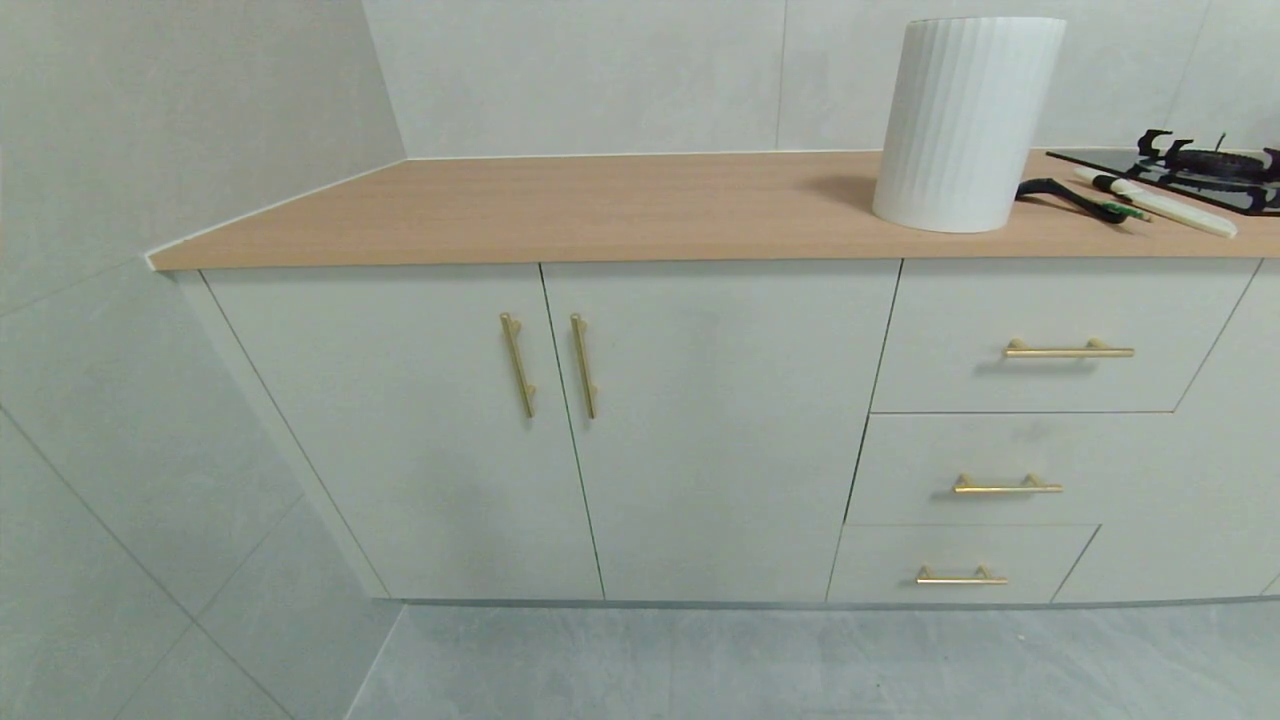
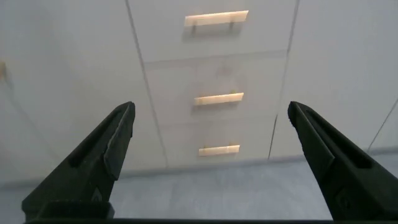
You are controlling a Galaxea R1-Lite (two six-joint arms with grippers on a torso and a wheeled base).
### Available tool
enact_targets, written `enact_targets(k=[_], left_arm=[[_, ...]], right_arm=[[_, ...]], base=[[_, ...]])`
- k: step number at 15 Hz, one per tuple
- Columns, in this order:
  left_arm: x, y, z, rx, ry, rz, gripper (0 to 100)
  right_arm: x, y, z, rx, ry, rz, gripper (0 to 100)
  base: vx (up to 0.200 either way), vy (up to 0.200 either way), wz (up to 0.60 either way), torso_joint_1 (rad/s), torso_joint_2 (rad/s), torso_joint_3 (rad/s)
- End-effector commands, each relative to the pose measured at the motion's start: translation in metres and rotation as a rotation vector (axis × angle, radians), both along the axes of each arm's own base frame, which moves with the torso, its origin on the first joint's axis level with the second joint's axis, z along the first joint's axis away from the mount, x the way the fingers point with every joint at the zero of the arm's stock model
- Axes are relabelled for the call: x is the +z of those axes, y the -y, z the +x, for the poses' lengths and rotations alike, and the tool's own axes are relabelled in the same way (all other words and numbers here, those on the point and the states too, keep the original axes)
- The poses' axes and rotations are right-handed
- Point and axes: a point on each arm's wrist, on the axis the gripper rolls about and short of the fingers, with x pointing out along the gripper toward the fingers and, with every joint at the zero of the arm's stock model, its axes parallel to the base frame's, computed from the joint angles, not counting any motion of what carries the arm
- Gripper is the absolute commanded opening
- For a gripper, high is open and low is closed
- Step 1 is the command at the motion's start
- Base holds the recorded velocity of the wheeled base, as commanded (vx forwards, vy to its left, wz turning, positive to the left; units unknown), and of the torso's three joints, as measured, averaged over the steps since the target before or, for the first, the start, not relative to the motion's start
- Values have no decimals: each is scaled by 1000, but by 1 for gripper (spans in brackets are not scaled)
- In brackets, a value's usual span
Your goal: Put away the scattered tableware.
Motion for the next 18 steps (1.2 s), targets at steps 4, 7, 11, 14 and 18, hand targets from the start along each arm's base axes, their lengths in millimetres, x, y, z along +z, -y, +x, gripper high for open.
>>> enact_targets(k=[4, 7, 11, 14, 18], left_arm=[[-24, 1, 10, -30, -32, 15, 100], [-24, 1, 10, -31, -32, -7, 100], [-24, 1, 10, -49, -33, 18, 100], [-24, 1, 10, -48, -32, -17, 100], [-24, 1, 10, -48, -32, -19, 100]], right_arm=[[-7, -2, 1, 81, -72, -65, 100], [-8, -2, 1, 91, -73, -63, 100], [-8, -2, 1, 113, -72, -69, 100], [-8, -2, 1, 114, -70, -63, 100], [-8, -2, 1, 114, -69, -61, 100]], base=[[0, 0, 0, 0, 0, 0], [0, 0, 0, 0, 0, 0], [0, 0, 0, 0, 0, 0], [0, 0, 0, 0, 0, 0], [0, 0, 0, 0, 0, 0]])
